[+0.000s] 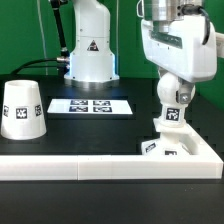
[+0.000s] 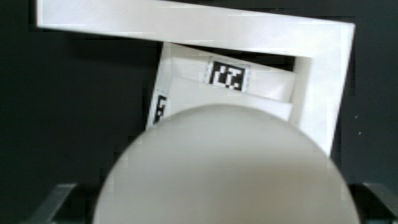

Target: Assemble lamp

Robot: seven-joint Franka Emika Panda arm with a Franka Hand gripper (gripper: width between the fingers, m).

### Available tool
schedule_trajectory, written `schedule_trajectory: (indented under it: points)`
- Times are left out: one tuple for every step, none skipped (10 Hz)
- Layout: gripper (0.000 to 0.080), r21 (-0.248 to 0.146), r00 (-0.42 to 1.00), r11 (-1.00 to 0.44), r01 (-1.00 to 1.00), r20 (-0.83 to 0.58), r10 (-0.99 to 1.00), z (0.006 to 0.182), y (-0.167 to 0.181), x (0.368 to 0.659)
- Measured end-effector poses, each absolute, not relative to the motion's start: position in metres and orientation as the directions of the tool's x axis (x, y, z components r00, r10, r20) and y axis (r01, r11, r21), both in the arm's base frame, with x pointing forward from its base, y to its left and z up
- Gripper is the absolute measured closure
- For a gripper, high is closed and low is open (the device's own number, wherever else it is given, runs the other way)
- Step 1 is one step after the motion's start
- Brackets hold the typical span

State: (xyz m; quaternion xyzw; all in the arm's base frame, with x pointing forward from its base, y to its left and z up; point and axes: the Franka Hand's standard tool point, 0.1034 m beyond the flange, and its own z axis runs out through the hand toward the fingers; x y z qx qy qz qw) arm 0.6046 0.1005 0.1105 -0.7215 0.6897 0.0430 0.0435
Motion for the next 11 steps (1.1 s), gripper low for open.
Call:
schedule_trajectory:
  points:
    - [0.015, -0.005, 0.054, -0.054, -0.999, -0.122, -0.991, 0.11, 0.101, 0.605]
    - [0.0115, -0.006, 0.071, -0.071, -0.997, -0.12, -0.99, 0.11, 0.102, 0.604]
    - [0.0104, -0.009, 0.144, -0.144, -0.99, -0.107, -0.984, 0.11, 0.106, 0.603]
    - [0.0104, -0.016, 0.206, -0.205, -0.979, -0.103, -0.973, 0.112, 0.113, 0.601]
    - [0.0101, -0.023, 0.285, -0.284, -0.959, -0.087, -0.955, 0.118, 0.122, 0.599]
    - [0.0101, -0.025, 0.363, -0.362, -0.932, -0.069, -0.929, 0.123, 0.131, 0.593]
    - [0.0101, -0.017, 0.425, -0.425, -0.905, -0.055, -0.903, 0.124, 0.138, 0.583]
    - [0.0101, 0.001, 0.461, -0.461, -0.887, -0.048, -0.886, 0.123, 0.145, 0.573]
    - [0.0101, -0.003, 0.442, -0.443, -0.897, -0.06, -0.895, 0.122, 0.144, 0.574]
    - [0.0101, -0.002, 0.439, -0.44, -0.898, -0.06, -0.897, 0.121, 0.143, 0.575]
    - [0.0101, -0.002, 0.44, -0.441, -0.897, -0.06, -0.896, 0.121, 0.144, 0.575]
